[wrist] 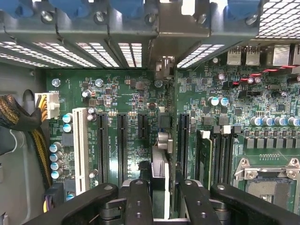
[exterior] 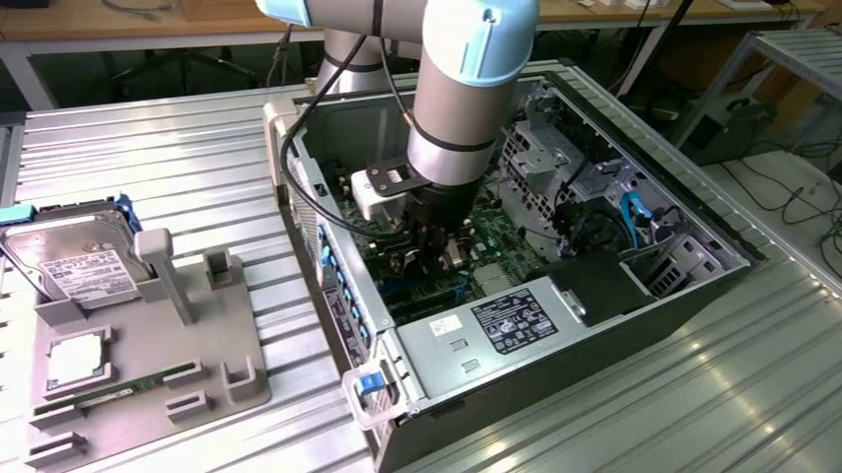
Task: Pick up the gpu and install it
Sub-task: 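Insert the gpu into the slot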
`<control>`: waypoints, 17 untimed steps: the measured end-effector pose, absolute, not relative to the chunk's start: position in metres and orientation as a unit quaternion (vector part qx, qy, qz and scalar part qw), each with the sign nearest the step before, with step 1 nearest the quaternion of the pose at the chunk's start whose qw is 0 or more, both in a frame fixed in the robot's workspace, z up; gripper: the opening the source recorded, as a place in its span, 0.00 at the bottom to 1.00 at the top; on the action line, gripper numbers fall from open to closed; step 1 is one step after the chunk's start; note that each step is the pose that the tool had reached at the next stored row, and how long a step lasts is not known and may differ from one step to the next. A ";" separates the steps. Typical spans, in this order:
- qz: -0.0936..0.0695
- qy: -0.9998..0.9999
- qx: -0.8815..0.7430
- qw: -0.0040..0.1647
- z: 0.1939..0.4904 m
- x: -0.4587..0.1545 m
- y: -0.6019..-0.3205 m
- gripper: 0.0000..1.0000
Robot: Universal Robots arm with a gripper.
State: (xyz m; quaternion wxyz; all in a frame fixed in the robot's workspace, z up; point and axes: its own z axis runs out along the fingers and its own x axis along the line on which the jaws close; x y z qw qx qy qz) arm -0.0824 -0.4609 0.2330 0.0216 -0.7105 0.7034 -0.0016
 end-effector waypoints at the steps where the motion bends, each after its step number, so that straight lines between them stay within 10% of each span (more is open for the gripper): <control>1: -0.001 0.703 -0.710 0.022 0.233 -0.082 -0.461 0.28; 17: -0.002 0.703 -0.710 0.021 0.226 -0.083 -0.461 0.28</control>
